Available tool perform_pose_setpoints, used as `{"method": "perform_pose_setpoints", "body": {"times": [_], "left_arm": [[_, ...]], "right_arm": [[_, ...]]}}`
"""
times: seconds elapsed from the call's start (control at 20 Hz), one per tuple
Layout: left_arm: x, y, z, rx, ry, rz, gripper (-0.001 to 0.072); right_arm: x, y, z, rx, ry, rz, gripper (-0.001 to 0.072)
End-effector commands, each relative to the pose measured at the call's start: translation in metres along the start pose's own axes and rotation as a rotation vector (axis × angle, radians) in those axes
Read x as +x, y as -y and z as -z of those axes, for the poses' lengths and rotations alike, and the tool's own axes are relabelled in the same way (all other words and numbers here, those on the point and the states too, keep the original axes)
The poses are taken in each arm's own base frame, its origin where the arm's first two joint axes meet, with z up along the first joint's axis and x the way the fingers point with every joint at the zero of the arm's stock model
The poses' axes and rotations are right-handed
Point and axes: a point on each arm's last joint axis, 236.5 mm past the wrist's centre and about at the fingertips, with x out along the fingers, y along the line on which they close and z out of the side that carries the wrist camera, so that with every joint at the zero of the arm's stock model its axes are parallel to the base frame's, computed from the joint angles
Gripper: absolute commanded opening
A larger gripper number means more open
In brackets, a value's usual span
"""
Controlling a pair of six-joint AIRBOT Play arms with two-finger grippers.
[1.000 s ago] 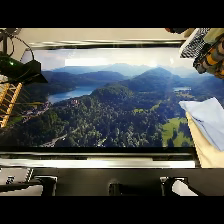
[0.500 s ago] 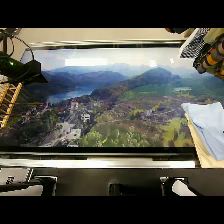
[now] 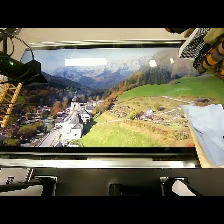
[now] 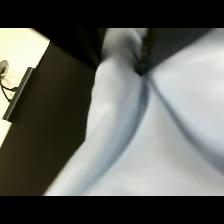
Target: Fold the clothes and pants, and hang the long-sleeved shirts on hangers.
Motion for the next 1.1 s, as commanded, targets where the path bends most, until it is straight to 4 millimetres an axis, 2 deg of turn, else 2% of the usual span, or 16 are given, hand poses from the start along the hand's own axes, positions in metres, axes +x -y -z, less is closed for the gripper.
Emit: {"method": "perform_pose_setpoints", "body": {"times": [0.0,0.1,0.2,0.25,0.3,0.35,0.45,0.55,0.6,0.65,0.8,0.85,0.95,1.05], "left_arm": [[0.000,0.000,0.000,0.001,0.000,0.000,0.0013],[0.000,0.000,0.000,0.001,0.000,0.000,0.0014],[0.002,0.000,-0.002,0.000,0.005,0.000,0.0013],[0.004,-0.001,-0.004,0.000,0.009,-0.001,0.0014],[0.007,-0.005,-0.005,-0.005,0.011,-0.013,0.0014],[0.010,-0.012,-0.006,-0.011,0.012,-0.037,0.0014],[0.018,-0.024,-0.008,0.034,0.014,-0.074,0.0013],[0.025,-0.027,-0.004,0.070,0.014,-0.077,0.0013],[0.027,-0.029,0.000,0.083,0.014,-0.076,0.0013],[0.029,-0.030,0.005,0.097,0.021,-0.076,0.0013],[0.024,-0.031,0.022,0.122,0.063,-0.078,0.0013],[0.021,-0.032,0.027,0.122,0.090,-0.083,0.0013],[0.015,-0.035,0.035,0.123,0.127,-0.096,0.0014],[0.012,-0.040,0.043,0.124,0.122,-0.115,0.0014]], "right_arm": [[0.000,-0.004,-0.007,-0.026,0.030,-0.018,0.0485],[-0.004,-0.011,-0.012,-0.030,0.048,-0.054,0.0481],[-0.015,-0.033,-0.015,-0.034,0.060,-0.168,0.0475],[-0.026,-0.053,-0.016,-0.051,0.074,-0.273,0.0387],[-0.042,-0.079,-0.016,-0.079,0.092,-0.408,0.0253],[-0.062,-0.104,-0.014,-0.109,0.114,-0.550,0.0208],[-0.115,-0.153,-0.004,-0.215,0.196,-0.815,0.0146],[-0.164,-0.186,0.024,-0.402,0.309,-0.939,0.0090],[-0.182,-0.201,0.049,-0.514,0.348,-0.965,0.0044],[-0.197,-0.212,0.078,-0.630,0.376,-0.980,0.0040],[-0.230,-0.230,0.156,-0.876,0.433,-1.015,0.0040],[-0.238,-0.232,0.175,-0.937,0.456,-1.026,0.0040],[-0.246,-0.232,0.205,-1.036,0.493,-1.026,0.0040],[-0.250,-0.234,0.221,-1.084,0.511,-1.030,0.0041]]}}
